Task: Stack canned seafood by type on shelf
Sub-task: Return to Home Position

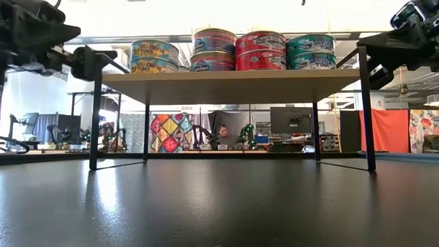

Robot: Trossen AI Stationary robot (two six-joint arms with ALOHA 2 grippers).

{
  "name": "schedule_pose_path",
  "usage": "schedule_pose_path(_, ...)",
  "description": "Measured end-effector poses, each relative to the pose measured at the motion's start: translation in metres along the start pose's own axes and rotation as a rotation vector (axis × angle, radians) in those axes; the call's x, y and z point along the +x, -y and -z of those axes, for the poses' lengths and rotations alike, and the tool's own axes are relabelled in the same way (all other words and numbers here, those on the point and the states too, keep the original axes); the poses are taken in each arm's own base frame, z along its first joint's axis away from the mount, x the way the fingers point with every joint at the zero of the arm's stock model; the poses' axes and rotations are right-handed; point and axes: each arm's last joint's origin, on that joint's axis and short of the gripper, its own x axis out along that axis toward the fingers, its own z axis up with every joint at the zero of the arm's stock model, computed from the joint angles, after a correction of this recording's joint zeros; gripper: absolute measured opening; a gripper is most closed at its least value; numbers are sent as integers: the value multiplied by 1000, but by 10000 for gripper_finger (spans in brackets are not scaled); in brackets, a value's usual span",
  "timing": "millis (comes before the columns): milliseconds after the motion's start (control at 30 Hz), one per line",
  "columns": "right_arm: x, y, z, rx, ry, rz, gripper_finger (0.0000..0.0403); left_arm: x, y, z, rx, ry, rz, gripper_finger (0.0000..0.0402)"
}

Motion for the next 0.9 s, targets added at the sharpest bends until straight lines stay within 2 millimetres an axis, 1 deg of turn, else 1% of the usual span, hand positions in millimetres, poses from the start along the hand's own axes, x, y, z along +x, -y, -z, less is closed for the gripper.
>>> schedule_pose_path(100, 0, 0, 0, 0, 0, 0, 13, 0, 0, -7, 5, 23, 2, 400)
schedule_pose_path(267, 0, 0, 0, 0, 0, 0, 13, -1, 0, -12, 9, 36, 8, 400)
schedule_pose_path(900, 0, 0, 0, 0, 0, 0, 13, 0, 0, -12, 11, 36, 11, 400)
